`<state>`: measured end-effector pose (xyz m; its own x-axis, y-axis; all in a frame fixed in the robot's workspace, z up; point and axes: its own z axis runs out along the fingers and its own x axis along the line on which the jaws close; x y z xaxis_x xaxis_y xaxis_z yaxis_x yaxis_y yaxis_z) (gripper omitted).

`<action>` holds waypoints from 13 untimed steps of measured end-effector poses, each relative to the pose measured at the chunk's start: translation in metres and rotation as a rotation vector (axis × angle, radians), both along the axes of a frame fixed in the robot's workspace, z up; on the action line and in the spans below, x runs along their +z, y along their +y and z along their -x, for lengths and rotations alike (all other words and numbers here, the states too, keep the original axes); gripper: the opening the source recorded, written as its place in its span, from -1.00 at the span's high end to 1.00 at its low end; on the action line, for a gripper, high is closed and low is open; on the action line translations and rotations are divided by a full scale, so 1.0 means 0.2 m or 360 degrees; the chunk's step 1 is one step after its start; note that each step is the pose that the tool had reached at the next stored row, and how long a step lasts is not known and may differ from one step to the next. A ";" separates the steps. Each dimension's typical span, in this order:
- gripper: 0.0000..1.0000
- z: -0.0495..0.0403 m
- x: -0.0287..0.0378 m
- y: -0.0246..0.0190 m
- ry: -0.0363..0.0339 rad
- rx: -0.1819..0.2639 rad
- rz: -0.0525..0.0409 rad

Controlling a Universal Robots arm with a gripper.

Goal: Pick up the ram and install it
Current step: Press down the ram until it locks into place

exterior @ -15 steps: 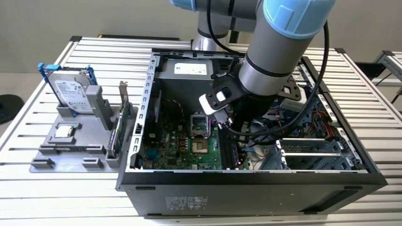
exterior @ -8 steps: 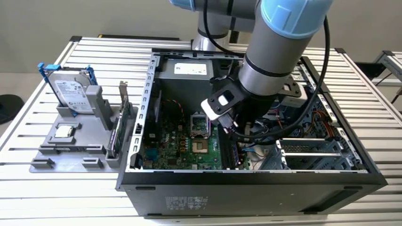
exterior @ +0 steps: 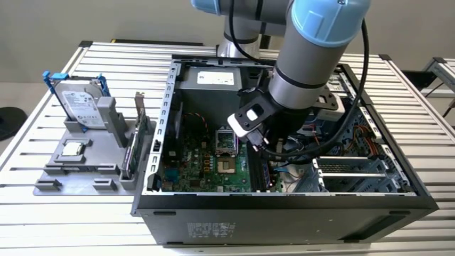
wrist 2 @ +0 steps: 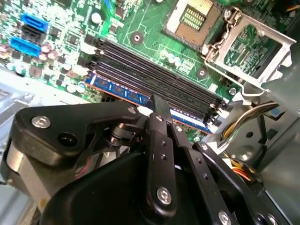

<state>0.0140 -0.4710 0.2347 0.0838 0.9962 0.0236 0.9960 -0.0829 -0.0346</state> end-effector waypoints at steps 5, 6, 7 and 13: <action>1.00 0.000 -0.014 0.001 -0.0055 0.0030 -0.0001; 1.00 0.000 -0.014 0.001 -0.0055 0.0030 0.0000; 1.00 0.000 -0.018 0.001 -0.0055 0.0030 0.0000; 1.00 0.000 -0.065 0.000 -0.0055 0.0030 0.0002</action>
